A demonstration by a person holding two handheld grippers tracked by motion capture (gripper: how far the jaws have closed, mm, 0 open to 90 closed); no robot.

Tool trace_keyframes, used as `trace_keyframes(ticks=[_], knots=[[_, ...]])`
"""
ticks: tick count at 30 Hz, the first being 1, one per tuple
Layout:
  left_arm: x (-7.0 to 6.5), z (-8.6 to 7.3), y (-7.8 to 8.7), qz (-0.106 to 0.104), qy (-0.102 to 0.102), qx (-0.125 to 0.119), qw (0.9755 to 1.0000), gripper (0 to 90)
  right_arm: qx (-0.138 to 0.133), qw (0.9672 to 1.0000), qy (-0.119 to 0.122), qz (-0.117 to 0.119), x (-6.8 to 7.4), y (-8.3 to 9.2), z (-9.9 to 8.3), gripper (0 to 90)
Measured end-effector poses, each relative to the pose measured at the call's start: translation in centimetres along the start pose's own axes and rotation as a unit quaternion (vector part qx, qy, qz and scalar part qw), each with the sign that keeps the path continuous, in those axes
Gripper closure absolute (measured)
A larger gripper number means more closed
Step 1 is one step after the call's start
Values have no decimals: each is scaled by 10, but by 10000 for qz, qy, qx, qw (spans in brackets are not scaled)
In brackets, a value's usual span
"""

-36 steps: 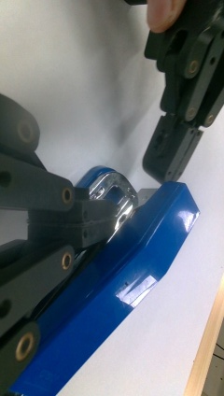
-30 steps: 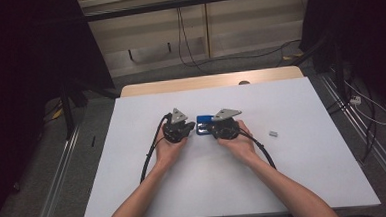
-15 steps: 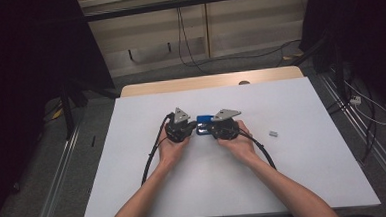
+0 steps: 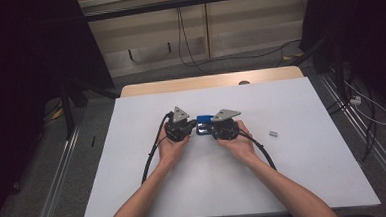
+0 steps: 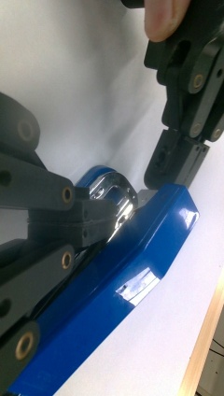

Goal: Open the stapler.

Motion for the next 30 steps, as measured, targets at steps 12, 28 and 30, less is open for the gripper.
trace_keyframes(ticks=[12,28,30], knots=[[0,3,1,-53,87,-88,9999,900,-1,10000,-11,4,0,0,0,900],[-1,10,4,-137,199,-247,9994,900,-11,10000,-26,-47,-1,0,0,900],[-1,11,5,-154,229,-264,9993,900,-10,10000,-28,-48,-1,0,0,900]])
Point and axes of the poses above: each handheld gripper's, and its own axes: y roughly backward along the jaws, z roughly out of its top, x roughly to its left, the point moved 9 cm from there along -y, roughly forward along the jaws, and after that the axes turned 1 degree about -z, right-handed, at the moved point
